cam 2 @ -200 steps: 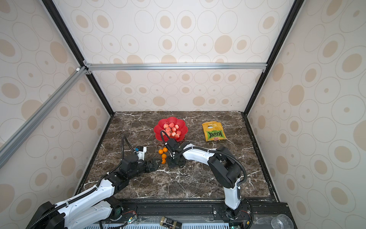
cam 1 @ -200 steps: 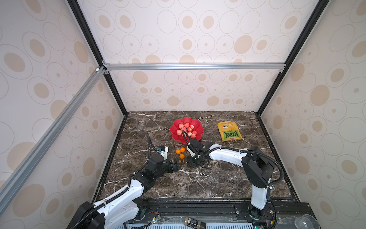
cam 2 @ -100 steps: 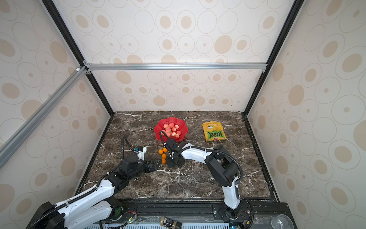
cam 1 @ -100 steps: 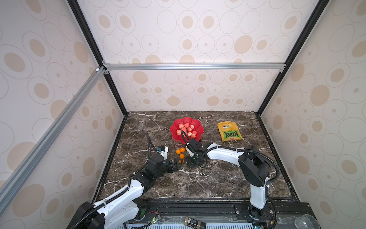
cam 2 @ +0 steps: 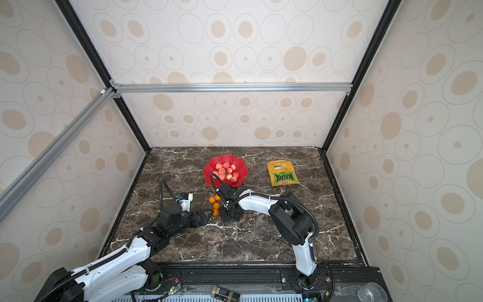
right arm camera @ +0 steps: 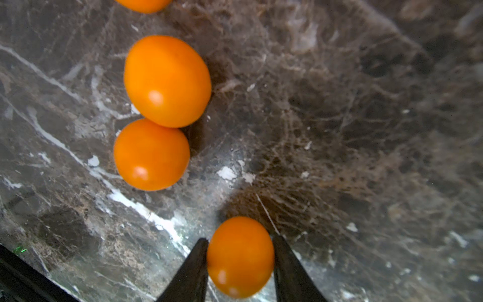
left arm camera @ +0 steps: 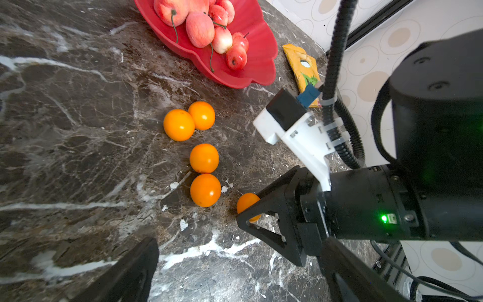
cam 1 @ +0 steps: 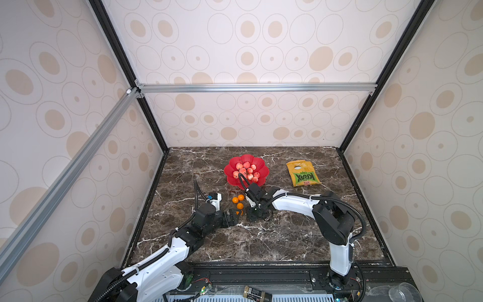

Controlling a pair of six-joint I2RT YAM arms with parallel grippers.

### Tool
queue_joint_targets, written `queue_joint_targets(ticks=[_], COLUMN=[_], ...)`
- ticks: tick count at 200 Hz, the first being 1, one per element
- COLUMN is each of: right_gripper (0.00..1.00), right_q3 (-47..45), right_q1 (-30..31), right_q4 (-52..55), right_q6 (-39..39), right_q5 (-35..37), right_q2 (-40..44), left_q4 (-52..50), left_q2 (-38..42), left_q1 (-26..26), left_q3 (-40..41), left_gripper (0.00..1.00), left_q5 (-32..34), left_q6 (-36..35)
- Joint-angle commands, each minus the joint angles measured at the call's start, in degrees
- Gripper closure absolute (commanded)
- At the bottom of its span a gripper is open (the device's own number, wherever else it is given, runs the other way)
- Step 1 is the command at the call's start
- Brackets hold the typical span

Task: Arrange fruit in a fruit bowl
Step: Pick up the fruit from the center of the table.

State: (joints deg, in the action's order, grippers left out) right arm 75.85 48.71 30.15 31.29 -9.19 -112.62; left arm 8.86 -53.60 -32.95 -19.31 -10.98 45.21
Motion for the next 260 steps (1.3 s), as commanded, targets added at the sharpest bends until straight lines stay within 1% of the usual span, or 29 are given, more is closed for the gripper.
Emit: queue_joint_targets(ticks=[1, 91, 139, 173, 208, 260], right_gripper=[0.58, 0.62, 0.65, 0.66, 0.68, 0.7], right_q3=[0.63, 0.76, 0.33, -0.81, -2.28, -0.45], right_q1=[0.42, 0.45, 0.46, 0.46, 0.43, -0.58], right_q4=[0.35, 0.61, 0.53, 0.52, 1.02, 3.3], right_q6=[0.96, 0.78, 0.99, 1.47, 1.65, 0.06], right_q5=[0.48, 1.02, 1.1, 1.78, 4.54, 7.47], right_q2=[-1.26, -1.99, -1.05, 1.94, 5.96, 9.58], left_q4=[-0.1, 0.28, 0.1, 0.39, 0.28, 1.76], left_q2=[0.85, 0.93, 0.87, 0.28, -0.57, -3.48], left_q1=[-0.52, -0.5, -0.48, -0.39, -0.11, 1.95], left_q3=[-0.03, 0.1, -0.37, -1.12, -2.44, -6.05], left_gripper=[0.02, 0.02, 0.02, 0.02, 0.02, 0.02], left_q5=[0.86, 1.04, 1.17, 1.54, 1.81, 0.65], left_q6=[0.26, 0.57, 0.32, -0.02, -1.08, -2.03])
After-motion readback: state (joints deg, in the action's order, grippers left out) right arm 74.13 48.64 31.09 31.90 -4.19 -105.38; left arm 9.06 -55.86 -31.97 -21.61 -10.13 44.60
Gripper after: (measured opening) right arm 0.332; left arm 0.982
